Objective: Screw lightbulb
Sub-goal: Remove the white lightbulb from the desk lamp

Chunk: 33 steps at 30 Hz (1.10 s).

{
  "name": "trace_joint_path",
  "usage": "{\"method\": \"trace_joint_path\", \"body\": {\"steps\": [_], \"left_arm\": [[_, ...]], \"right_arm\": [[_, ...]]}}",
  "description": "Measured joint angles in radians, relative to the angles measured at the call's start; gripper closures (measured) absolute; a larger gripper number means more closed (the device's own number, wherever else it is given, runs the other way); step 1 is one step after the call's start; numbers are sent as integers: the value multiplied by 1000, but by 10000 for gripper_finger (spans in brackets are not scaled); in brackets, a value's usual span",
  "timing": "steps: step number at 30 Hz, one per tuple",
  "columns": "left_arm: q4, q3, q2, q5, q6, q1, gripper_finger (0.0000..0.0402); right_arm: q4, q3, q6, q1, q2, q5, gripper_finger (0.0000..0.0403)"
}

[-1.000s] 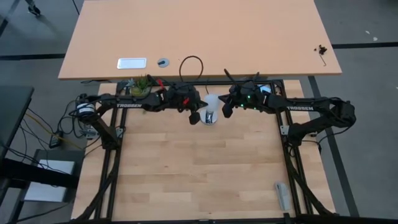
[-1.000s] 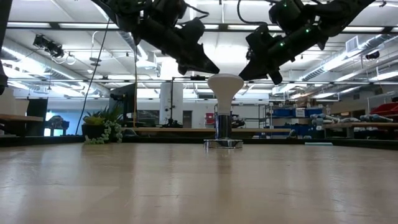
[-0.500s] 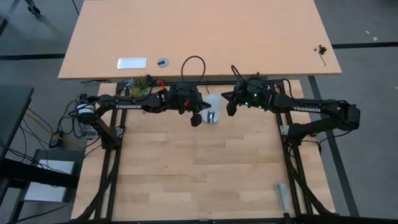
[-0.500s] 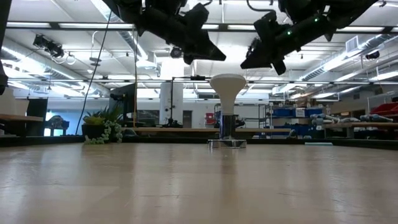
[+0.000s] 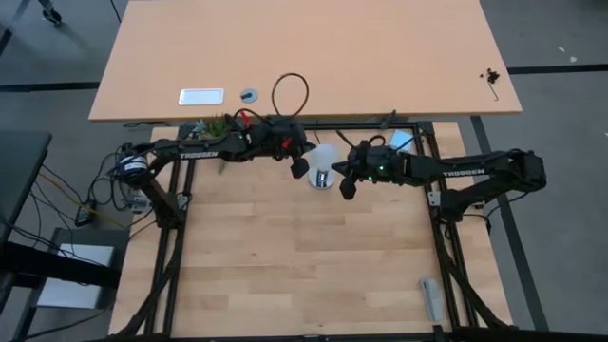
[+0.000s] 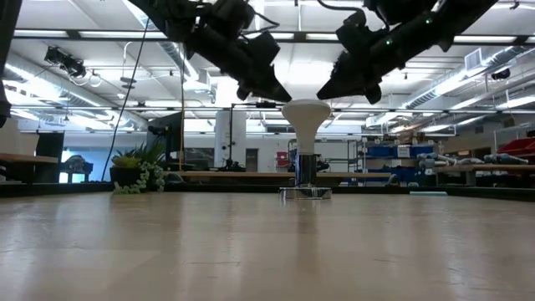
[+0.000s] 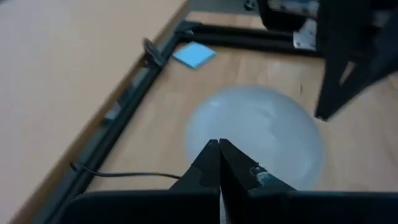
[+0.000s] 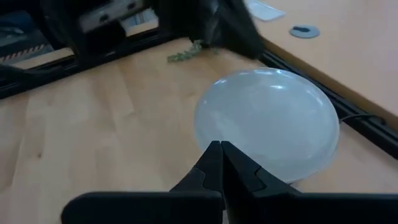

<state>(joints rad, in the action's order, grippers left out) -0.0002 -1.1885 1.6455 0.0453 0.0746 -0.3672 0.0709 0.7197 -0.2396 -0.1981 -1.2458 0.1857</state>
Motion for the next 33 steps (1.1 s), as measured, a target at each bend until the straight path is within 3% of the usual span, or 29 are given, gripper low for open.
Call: {"method": "trace_joint_path", "body": {"steps": [21,33], "left_arm": [[-20,-4,37,6,-3,26,402],[8,-2,42,64,-3,99,402]], "right_arm": [[-3,3,6,-106,-21,-4,396],[-13,-1,28,-185,-29,0,396]]}}
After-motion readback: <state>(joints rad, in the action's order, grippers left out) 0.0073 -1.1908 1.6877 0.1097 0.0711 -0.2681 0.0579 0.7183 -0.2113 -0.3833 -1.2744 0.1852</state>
